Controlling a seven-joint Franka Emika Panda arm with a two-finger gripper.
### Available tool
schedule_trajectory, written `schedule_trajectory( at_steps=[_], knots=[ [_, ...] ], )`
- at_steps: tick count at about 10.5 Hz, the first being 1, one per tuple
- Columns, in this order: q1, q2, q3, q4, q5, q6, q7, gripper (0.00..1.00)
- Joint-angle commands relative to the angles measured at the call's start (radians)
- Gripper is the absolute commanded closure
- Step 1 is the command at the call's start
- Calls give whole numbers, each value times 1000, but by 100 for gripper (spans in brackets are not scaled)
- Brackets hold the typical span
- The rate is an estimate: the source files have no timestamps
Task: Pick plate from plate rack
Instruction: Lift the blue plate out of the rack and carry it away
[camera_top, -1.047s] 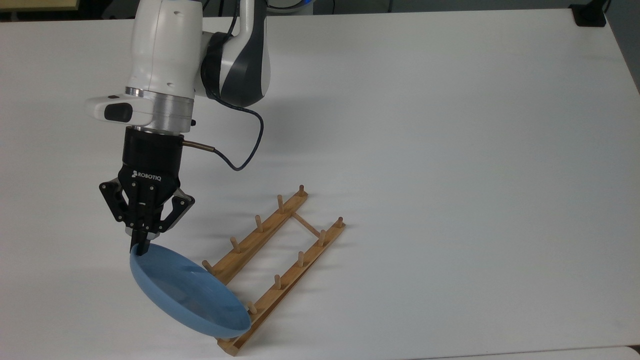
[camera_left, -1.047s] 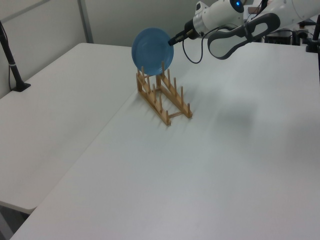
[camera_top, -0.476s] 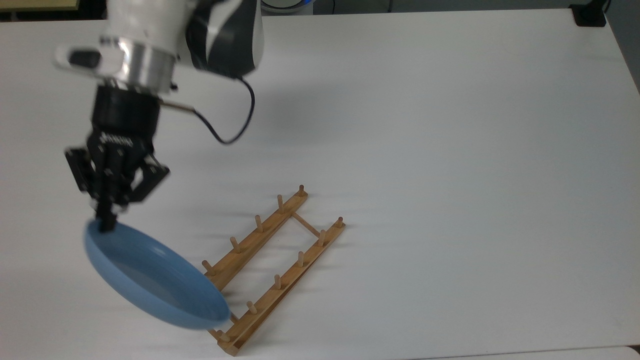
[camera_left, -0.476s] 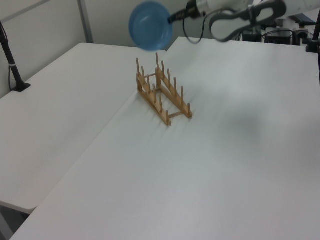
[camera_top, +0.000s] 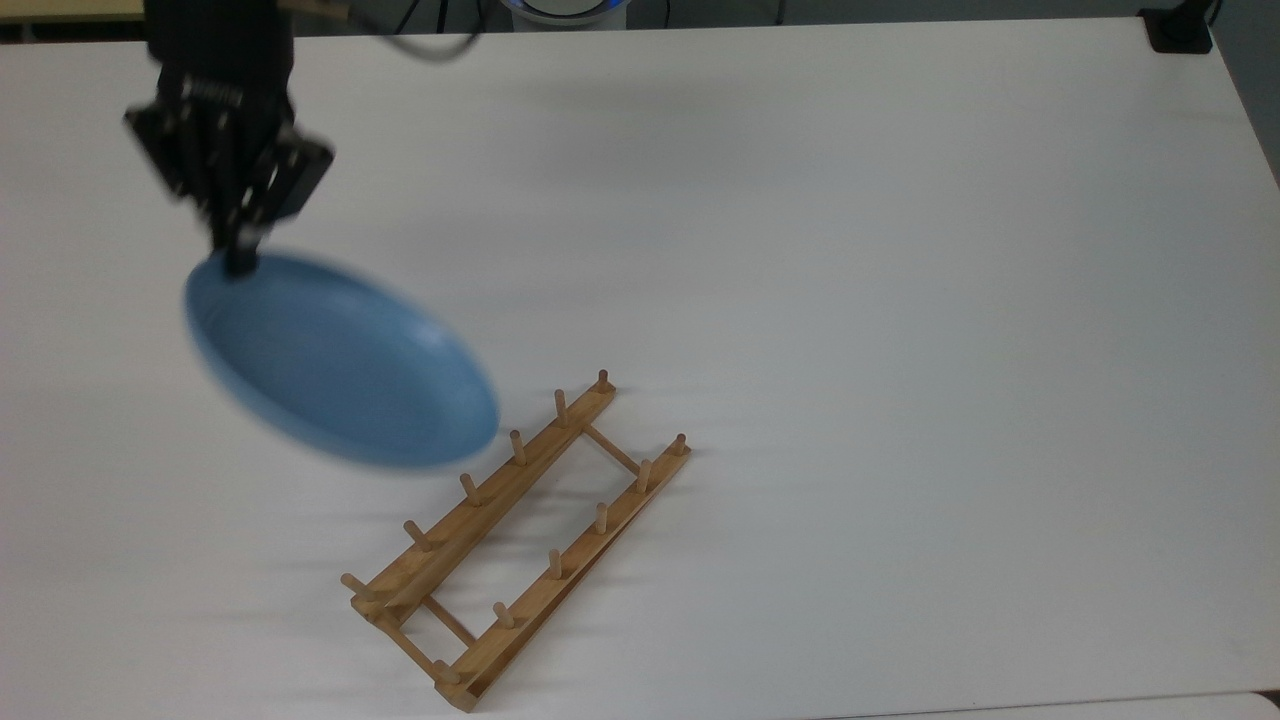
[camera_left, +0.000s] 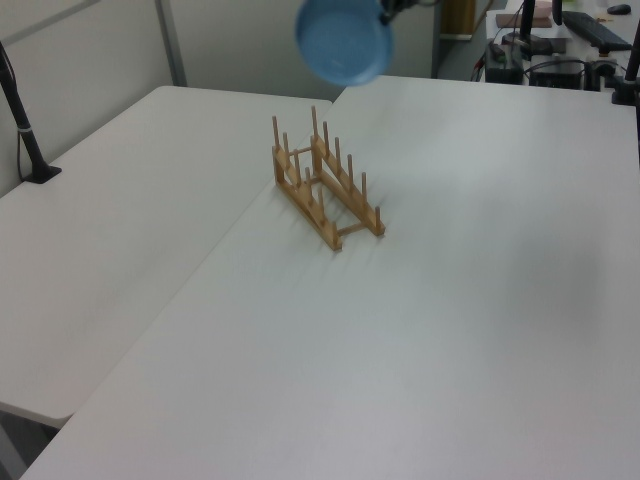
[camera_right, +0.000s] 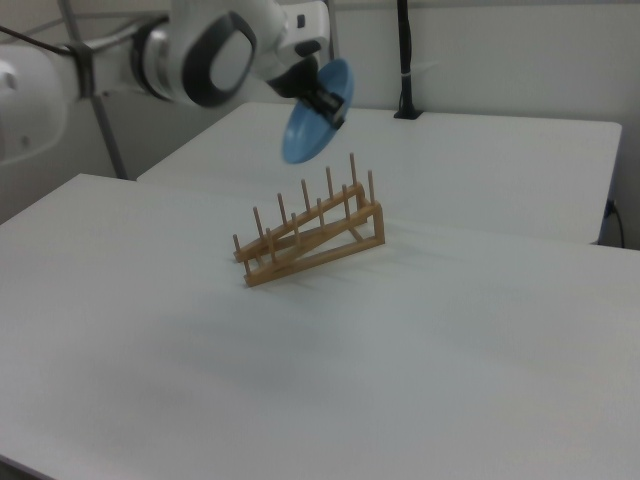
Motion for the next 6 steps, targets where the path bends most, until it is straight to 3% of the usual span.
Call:
schedule_trajectory(
  at_steps=[1, 4, 6],
  knots=[
    [-5, -152, -2, -60, 108, -442, -220, 100],
    [-54, -161, -3, -86, 120, -862, -593, 100],
    [-75, -144, -2, -183, 121, -872, -741, 100]
  ],
)
